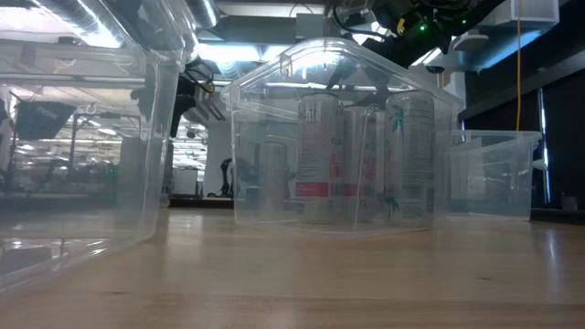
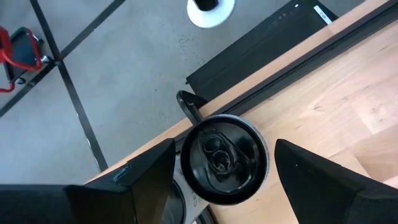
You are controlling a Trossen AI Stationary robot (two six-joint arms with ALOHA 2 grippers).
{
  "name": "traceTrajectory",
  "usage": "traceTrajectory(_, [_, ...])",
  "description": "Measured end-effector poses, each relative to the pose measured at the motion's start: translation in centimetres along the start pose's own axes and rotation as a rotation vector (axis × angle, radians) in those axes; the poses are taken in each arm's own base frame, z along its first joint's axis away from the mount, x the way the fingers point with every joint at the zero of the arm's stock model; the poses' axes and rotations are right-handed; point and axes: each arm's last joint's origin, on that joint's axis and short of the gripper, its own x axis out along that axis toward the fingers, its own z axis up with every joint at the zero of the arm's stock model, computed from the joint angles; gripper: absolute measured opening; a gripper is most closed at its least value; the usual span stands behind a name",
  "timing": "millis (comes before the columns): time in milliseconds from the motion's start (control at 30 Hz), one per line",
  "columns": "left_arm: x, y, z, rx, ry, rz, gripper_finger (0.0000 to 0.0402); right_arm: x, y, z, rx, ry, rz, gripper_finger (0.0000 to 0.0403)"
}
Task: Sort soda cans
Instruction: Put the white and black peach soda can into the middle transparent bin
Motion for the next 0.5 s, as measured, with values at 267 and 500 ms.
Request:
traceTrajectory(267, [0.06, 0.29, -0.04, -0.036, 0.002, 0.004, 0.0265, 0.0, 0.0, 0.0, 0.0, 0.0, 0.0, 0.0312])
traceTrajectory(500, [0.22, 0.84, -0.2, -0.065, 0.012, -0.006, 0.0265, 0.0, 0.0, 0.0, 0.0, 0.0, 0.0, 0.0312])
